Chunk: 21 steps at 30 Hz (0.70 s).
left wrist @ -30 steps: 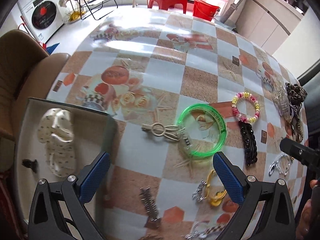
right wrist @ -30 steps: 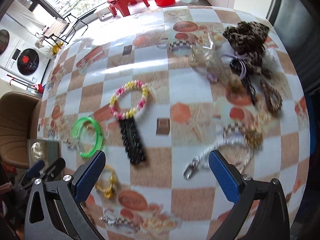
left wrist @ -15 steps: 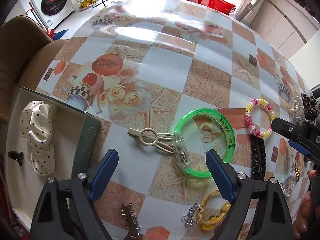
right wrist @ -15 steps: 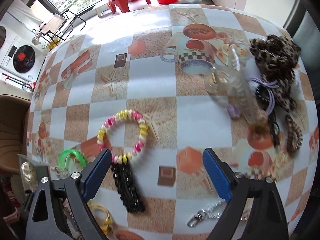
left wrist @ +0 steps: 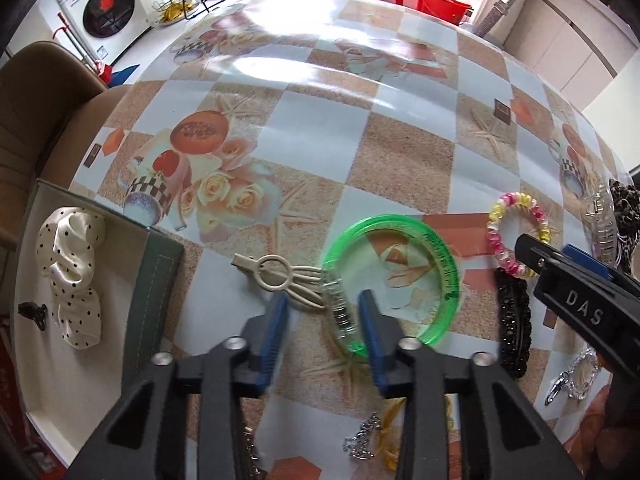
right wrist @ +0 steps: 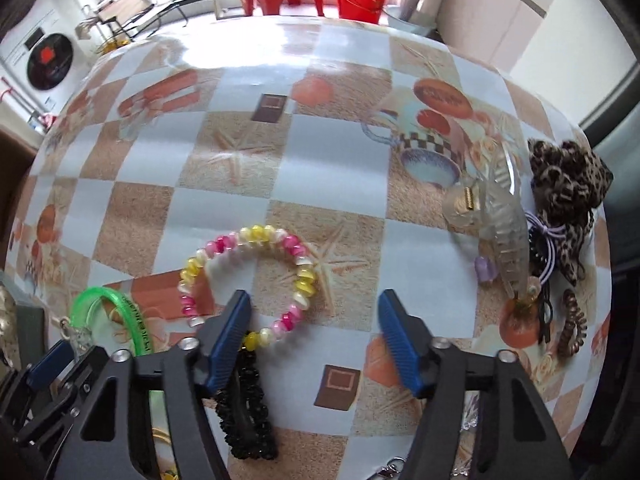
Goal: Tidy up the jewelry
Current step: 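Grasp the green bangle with the left tool while the right grasps the beaded bracelet, then release the green bangle into the tray with the left tool while the right releases the bracelet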
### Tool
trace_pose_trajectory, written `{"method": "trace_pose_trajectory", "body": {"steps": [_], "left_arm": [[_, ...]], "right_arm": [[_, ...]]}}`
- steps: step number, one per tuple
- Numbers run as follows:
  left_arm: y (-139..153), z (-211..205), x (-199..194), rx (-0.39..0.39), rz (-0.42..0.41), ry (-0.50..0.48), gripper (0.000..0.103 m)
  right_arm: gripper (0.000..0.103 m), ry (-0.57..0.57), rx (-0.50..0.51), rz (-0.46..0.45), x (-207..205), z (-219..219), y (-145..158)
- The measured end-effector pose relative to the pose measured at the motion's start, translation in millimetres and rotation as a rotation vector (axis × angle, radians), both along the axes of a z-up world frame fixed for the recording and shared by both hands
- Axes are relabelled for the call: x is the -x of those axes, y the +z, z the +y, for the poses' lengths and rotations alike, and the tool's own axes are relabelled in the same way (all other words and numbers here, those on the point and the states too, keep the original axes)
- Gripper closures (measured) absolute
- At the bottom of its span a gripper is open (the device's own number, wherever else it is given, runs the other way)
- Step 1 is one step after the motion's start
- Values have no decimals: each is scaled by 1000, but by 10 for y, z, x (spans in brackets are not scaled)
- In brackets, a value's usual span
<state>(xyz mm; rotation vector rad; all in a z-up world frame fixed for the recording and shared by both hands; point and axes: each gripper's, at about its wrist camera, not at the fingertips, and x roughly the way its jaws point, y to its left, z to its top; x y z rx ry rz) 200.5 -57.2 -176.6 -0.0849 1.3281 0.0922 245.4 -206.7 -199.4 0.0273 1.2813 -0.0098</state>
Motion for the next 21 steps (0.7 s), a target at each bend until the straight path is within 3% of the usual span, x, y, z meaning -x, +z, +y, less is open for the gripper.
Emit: {"method": "trace_pose_trajectory", "body": {"steps": [2,3,4,21], "left_arm": [[11,-18,1,9,-5,-1,90],[16,-61,0,15,-5,-2,90],[26,-54,-2,19,-6,-3,90],[469,182,250,73,-108,-10,90]], "right_arm": [[65,22,5,-10,7,59,28],[85,25,-3,-11,-2,68,40],[92,19,-11,-9,-16,59,38],[94,-53,-258,-54,237,-436,345]]}}
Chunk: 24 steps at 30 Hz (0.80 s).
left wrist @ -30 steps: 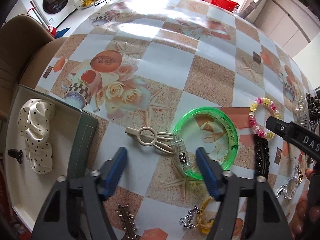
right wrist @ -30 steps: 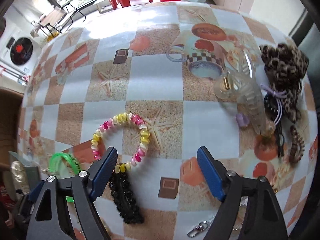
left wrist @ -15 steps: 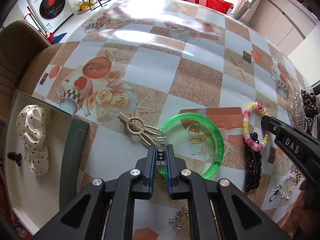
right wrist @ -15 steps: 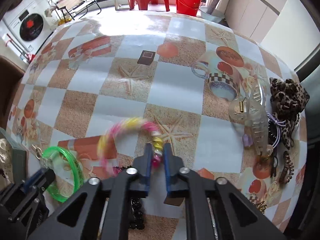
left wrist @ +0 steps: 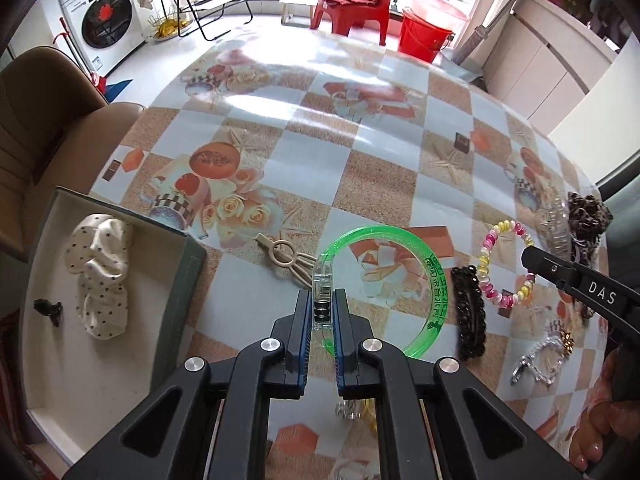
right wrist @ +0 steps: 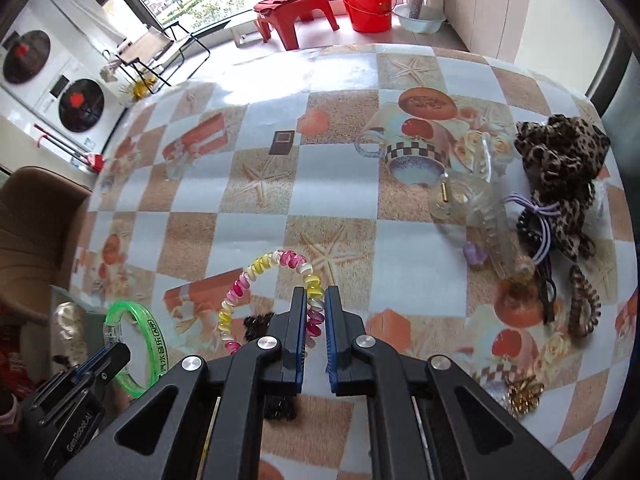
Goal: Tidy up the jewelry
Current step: 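Release the green bangle into the tray with the left tool while the right releases the bracelet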
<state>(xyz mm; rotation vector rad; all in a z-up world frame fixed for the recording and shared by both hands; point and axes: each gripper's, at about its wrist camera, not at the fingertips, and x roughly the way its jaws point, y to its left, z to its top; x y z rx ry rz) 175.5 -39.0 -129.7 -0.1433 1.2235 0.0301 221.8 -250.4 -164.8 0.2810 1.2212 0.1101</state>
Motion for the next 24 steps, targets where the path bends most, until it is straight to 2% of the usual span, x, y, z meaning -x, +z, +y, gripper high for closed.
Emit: {"method": "trace_pose_trajectory", "body": {"steps": [6,14,19,24], "left_arm": [[128,86,236,2,-19,8,90],[204,254,538,28,-40,5,90],[253,492,718,27,-51,-1,90],[334,914,932,21,-60,29,90]], "right_arm": [[94,14,-55,-13,162,-70,128],[94,48,-75,-42,409,90,304],[94,62,-94,-52,589,332,393],[94,103,-103,-62,748,733,493]]}}
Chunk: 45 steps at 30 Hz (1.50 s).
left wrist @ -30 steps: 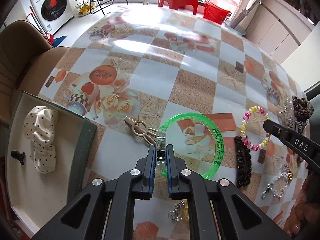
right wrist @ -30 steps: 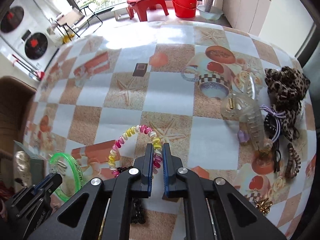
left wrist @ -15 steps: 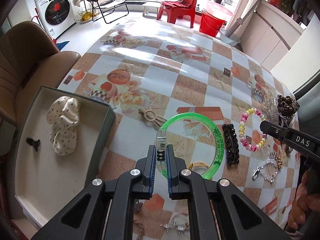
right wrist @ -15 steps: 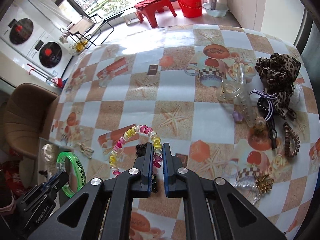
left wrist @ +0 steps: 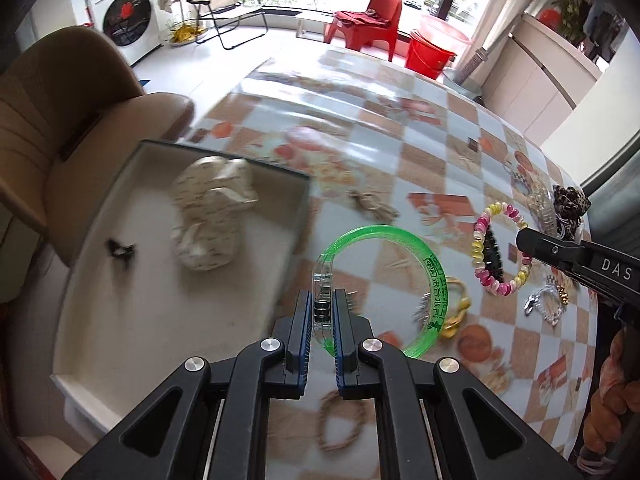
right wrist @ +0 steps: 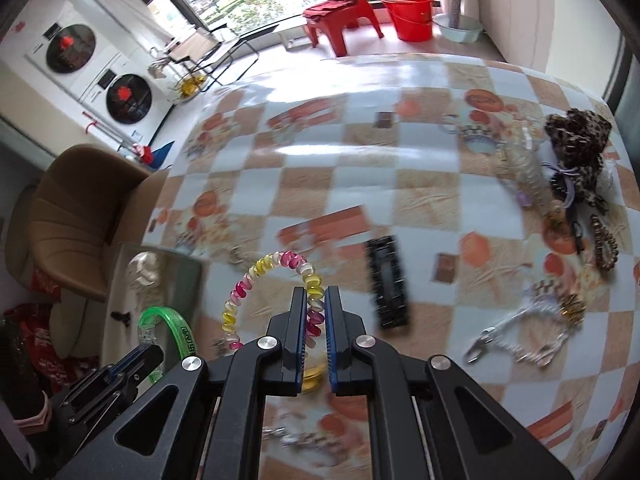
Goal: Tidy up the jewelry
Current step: 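Release the green bangle into the tray with the left tool while the right releases the bracelet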
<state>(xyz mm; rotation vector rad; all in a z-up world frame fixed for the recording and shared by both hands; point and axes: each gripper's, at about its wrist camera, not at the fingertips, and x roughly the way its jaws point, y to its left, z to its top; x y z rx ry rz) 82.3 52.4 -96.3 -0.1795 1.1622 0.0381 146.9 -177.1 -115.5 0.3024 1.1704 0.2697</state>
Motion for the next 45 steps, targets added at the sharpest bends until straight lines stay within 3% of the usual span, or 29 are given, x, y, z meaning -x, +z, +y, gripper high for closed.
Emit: {"method": "trace_pose_trajectory", "body": {"steps": [9,16,22,31,45], "left_arm": [[-31,899,400,-50,20,118,90],[-309,1523,620,-101,78,221,90],[-560,1759,651,-127,111,250,90],[-761,1780,605,-134,133,248,90],[-746,1809,570,-156,136,240,90]], "right_arm": [[94,144,-13,-12,210,1018,88],[94,274,-3,8,313,1855,-75],[94,339,21,34,312,2358,-280],[94,390,68,65,293,2747,-521],[94,370,143,87,284,2850,-752]]}}
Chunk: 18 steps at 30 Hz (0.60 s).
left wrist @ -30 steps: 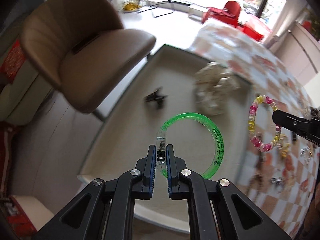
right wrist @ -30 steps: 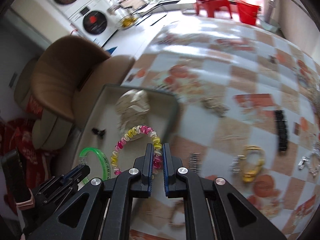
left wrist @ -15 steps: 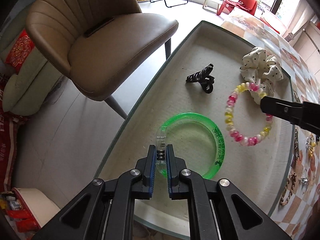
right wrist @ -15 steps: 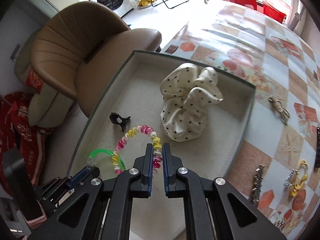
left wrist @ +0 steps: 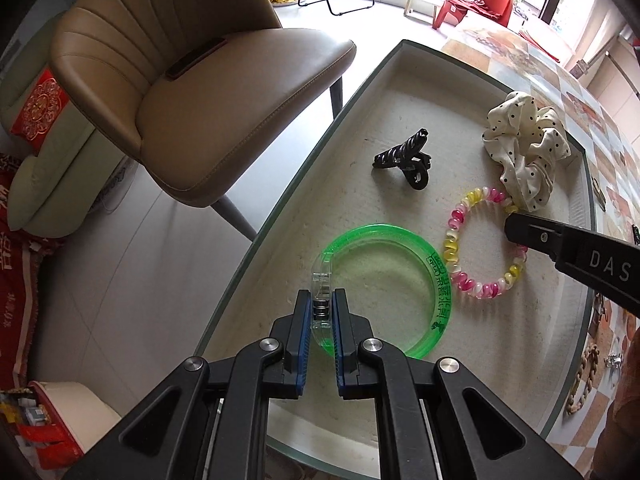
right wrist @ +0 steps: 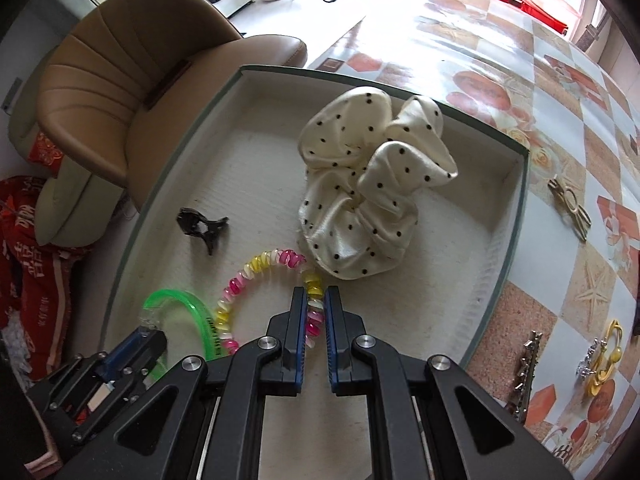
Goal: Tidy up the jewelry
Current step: 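Release the green bangle into the tray with the left tool while the right releases the bracelet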
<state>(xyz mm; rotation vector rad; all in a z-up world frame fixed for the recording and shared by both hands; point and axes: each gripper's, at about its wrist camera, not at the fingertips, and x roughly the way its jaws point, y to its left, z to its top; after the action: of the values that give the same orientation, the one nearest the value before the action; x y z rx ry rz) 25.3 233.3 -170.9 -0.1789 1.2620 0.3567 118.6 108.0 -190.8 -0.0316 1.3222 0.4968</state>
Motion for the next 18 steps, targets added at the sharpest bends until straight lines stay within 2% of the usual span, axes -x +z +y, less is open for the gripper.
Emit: {"method": "trace_pose_trajectory", "body": {"steps": [6,11,14,16,18], "left_arm": [[-9,-3,-22,-6,11,9,90],[6,-46,-27,-10,15,6,90],[-2,-64,-46,-13,18,0,90],[6,-78,-57,-17,19,-1,90],[20,-85,-64,-21,17,-2,90]], "right_arm": [[93,13,6,-4,2,-3,3],[92,12,-35,35,-35,-52,-11],[79,3,-64,38,-25,-130,48],[63,2,-88,24,-12,-185,127],[61,-1,-105,14,4,-238,200]]}}
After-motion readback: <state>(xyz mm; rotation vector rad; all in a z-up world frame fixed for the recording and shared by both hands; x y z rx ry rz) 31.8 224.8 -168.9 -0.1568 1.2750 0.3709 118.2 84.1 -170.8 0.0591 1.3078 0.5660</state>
